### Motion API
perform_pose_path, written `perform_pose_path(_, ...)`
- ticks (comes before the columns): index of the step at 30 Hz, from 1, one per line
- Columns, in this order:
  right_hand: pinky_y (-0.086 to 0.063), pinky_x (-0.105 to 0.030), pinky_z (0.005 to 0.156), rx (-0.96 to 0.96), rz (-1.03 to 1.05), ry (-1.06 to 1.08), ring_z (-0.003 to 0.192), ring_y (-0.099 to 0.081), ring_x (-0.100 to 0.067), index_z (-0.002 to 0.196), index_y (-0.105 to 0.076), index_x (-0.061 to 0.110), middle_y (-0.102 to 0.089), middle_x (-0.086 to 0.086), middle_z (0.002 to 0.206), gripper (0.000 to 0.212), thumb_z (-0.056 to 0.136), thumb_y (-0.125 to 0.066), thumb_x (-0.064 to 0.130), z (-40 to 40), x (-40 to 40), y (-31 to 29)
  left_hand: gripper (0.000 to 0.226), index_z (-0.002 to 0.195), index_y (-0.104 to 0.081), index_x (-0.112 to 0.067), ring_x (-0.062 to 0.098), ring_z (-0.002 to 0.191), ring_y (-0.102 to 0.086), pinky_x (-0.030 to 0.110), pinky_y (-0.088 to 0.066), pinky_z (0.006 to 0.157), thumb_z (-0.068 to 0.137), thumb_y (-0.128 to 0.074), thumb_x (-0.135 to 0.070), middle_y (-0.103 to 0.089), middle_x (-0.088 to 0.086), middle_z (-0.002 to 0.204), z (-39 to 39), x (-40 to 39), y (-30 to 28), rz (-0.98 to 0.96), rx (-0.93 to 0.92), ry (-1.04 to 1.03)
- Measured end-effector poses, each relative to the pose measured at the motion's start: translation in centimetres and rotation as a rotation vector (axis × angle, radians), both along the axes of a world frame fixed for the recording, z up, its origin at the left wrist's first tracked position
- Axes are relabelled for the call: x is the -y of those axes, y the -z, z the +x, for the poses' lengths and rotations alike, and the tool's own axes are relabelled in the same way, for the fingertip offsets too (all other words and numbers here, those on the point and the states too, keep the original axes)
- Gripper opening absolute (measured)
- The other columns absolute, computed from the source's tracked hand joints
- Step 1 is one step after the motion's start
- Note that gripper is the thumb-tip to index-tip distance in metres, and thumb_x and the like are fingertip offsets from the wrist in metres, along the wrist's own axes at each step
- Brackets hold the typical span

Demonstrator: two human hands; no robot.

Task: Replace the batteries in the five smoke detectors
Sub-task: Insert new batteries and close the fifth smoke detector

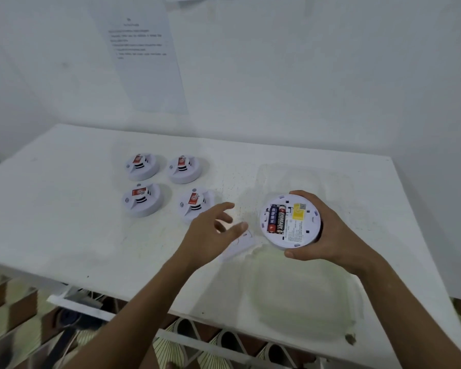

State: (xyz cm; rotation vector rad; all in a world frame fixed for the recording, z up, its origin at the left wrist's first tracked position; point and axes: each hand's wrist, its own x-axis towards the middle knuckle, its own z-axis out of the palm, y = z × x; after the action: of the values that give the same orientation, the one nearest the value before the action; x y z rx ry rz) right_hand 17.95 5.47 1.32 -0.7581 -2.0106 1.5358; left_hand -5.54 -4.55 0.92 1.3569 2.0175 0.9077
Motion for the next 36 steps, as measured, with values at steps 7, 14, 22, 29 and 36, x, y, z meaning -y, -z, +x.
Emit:
perform_pose_path(7, -0.056, -0.021, 0.081, 0.013, 0.007, 0.018, 0.115, -0.059, -0.005, 0.132, -0.049, 0.030, -0.062, 0.018, 0.121, 0.094, 0.050, -0.089, 0.007, 0.9, -0.3, -0.1, 0.058, 0.105, -0.059, -0.022, 0.020, 0.105, -0.044, 0.029, -0.040, 0.082, 0.066, -0.074, -0.062, -0.050, -0.007, 0.106, -1.6, 0.6, 4.0, -0.287, -0.338, 0.140)
perform_pose_path(14, -0.056, -0.025, 0.086, 0.033, -0.002, -0.015, 0.120, -0.058, -0.009, 0.137, -0.047, 0.027, -0.060, 0.011, 0.128, 0.098, 0.051, -0.090, 0.007, 0.2, -0.1, 0.1, 0.048, 0.094, -0.067, -0.015, 0.014, 0.088, -0.045, 0.017, -0.038, 0.065, 0.064, -0.081, -0.049, -0.051, -0.002, 0.090, -2.1, 1.0, 4.6, -0.151, -0.306, 0.117)
perform_pose_path(22, -0.056, -0.022, 0.084, 0.004, -0.009, 0.000, 0.118, -0.059, -0.007, 0.135, -0.048, 0.028, -0.061, 0.014, 0.125, 0.096, 0.052, -0.090, 0.005, 0.1, 0.1, -0.5, 0.061, 0.112, -0.065, -0.019, -0.004, 0.085, -0.049, 0.005, -0.039, 0.066, 0.060, -0.086, -0.043, -0.047, -0.010, 0.101, -1.3, 1.0, -1.0, 0.214, -0.240, -0.035)
perform_pose_path(29, -0.054, -0.020, 0.084, -0.021, 0.022, 0.002, 0.117, -0.060, -0.008, 0.135, -0.047, 0.029, -0.062, 0.015, 0.126, 0.098, 0.052, -0.091, 0.000, -0.2, 0.5, -1.3, 0.052, 0.106, -0.065, -0.028, 0.000, 0.099, -0.049, 0.006, -0.042, 0.073, 0.060, -0.089, -0.033, -0.049, -0.020, 0.100, 2.8, -1.0, -5.3, 0.247, -0.094, 0.293)
perform_pose_path(36, -0.054, -0.024, 0.086, -0.032, 0.019, 0.039, 0.120, -0.058, -0.011, 0.136, -0.048, 0.024, -0.060, 0.009, 0.128, 0.099, 0.051, -0.092, 0.001, 0.7, 0.5, -1.5, 0.062, 0.117, -0.060, -0.037, -0.004, 0.104, -0.049, 0.004, -0.042, 0.078, 0.062, -0.088, -0.038, -0.046, -0.014, 0.113, 3.8, -2.1, -4.4, 0.180, -0.052, 0.355)
